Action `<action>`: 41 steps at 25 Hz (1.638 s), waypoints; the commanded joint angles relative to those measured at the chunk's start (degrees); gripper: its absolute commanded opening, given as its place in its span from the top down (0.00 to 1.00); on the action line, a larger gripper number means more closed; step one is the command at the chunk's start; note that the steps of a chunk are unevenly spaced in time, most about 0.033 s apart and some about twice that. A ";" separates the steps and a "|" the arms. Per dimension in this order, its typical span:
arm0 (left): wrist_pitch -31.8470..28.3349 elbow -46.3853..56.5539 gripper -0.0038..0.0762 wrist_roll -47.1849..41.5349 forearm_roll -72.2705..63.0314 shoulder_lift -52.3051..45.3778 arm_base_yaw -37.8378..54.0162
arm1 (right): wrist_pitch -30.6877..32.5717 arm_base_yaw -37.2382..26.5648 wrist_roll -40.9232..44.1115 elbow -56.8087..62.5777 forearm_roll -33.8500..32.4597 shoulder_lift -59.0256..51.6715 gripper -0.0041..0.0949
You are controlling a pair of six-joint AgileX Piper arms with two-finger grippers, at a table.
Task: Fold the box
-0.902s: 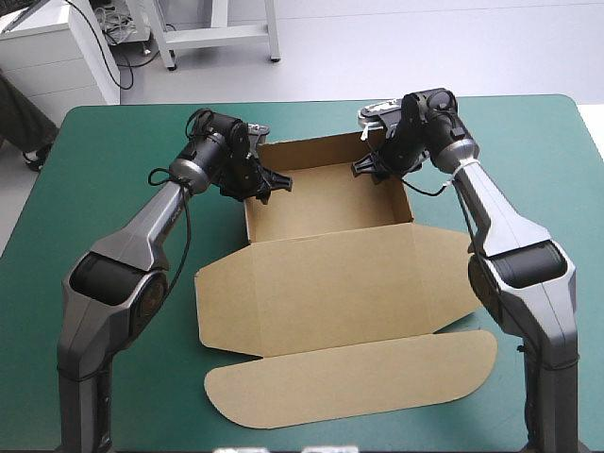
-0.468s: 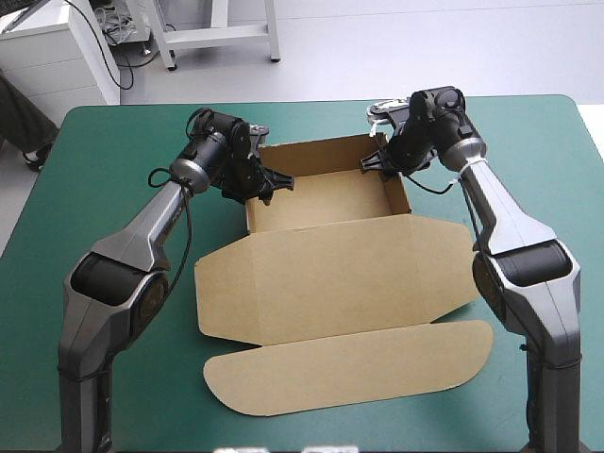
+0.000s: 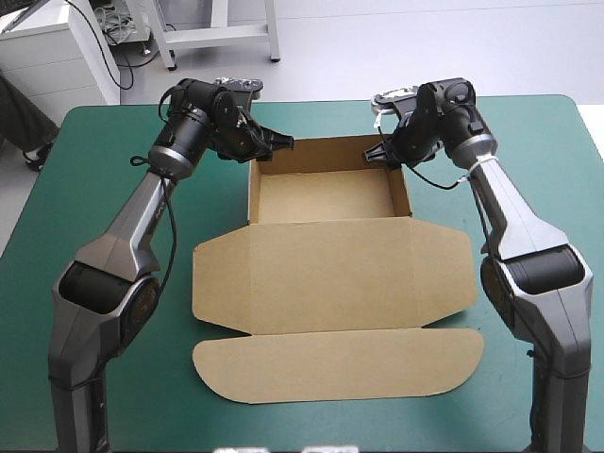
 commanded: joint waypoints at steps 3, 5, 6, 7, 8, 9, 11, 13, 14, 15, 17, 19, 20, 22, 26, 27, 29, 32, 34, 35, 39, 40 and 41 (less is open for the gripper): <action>2.60 -2.08 0.51 3.06 0.09 -8.06 -0.24 | 0.62 -0.37 0.95 -2.06 -0.20 -9.54 0.53; 2.60 -2.08 0.51 3.30 0.09 -9.80 -0.24 | 0.62 -0.37 1.35 -2.06 -0.20 -11.76 0.53; 2.69 -2.08 0.52 3.30 0.09 -11.22 -0.24 | 0.62 -0.37 1.35 -2.06 -0.20 -12.65 0.53; 2.69 -2.08 0.53 3.43 0.09 -12.28 -0.24 | 0.62 -0.37 1.35 -2.06 -0.07 -13.93 0.53; 2.69 -2.08 0.55 4.10 0.09 -13.73 -0.24 | 0.62 -0.37 1.35 -2.06 0.06 -14.78 0.53; 2.69 -2.08 0.60 6.70 0.09 -15.24 -0.24 | 0.62 -0.37 1.35 -2.06 0.18 -15.80 0.53; 2.69 -1.98 0.74 9.72 -0.01 -18.68 -0.24 | 0.62 -0.37 1.35 -2.06 0.18 -17.73 0.53; 2.69 -1.98 0.92 12.96 -0.01 -21.92 -0.24 | 0.62 -0.37 1.44 -2.06 0.18 -19.46 0.53; 2.69 -1.98 0.96 14.82 -0.01 -23.78 -0.24 | 0.62 -0.37 1.61 -2.06 0.18 -20.29 0.53; 2.69 -1.98 0.96 16.00 -0.01 -25.60 -0.24 | 0.62 -0.37 1.61 -2.06 0.18 -20.73 0.53; 2.69 -1.72 0.96 17.84 0.09 -29.12 -0.24 | 0.62 -0.37 1.61 -2.06 0.18 -22.32 0.53; 2.69 1.17 0.96 19.16 1.83 -34.25 -0.24 | 0.62 -0.37 1.61 -2.06 0.18 -23.65 0.53; 2.69 3.18 0.96 19.32 3.07 -36.18 -0.24 | 0.62 -0.37 1.61 -2.06 0.18 -24.01 0.53; 2.69 11.92 0.96 19.32 6.05 -42.08 -0.24 | 0.62 -0.37 1.61 -2.06 -0.06 -24.06 0.53; -6.79 38.05 0.96 17.20 10.28 -57.62 -0.24 | 0.62 -0.37 1.24 -1.81 -0.04 -22.16 0.53; -9.31 43.51 0.96 15.91 10.62 -61.31 -0.24 | 0.62 -0.37 1.00 -1.81 -0.04 -21.16 0.53; -13.45 56.32 0.96 12.61 10.84 -68.59 -0.24 | 0.62 -0.37 0.96 -1.56 -0.90 -18.49 0.53; -20.37 72.60 0.96 10.27 10.84 -79.36 -0.24 | 0.62 -0.37 0.96 -1.49 -1.51 -13.55 0.53; -22.98 78.39 0.96 9.11 10.84 -83.84 -0.24 | 0.62 -0.37 0.96 -1.49 -1.82 -10.93 0.53; -23.71 80.46 0.96 8.51 10.84 -85.93 -0.24 | 0.62 -0.37 1.08 -1.49 -2.24 -9.56 0.53; -25.55 88.36 0.96 7.23 10.84 -92.73 -0.24 | 0.62 -0.37 2.09 -1.49 -2.40 -4.61 0.53; -25.67 90.31 0.96 7.23 10.84 -94.75 -0.24 | 0.62 -0.37 2.51 -1.49 -2.40 -3.71 0.53; -25.67 91.96 0.96 7.23 10.84 -96.64 -0.24 | 0.62 -0.37 3.02 -1.49 -2.48 -2.14 0.53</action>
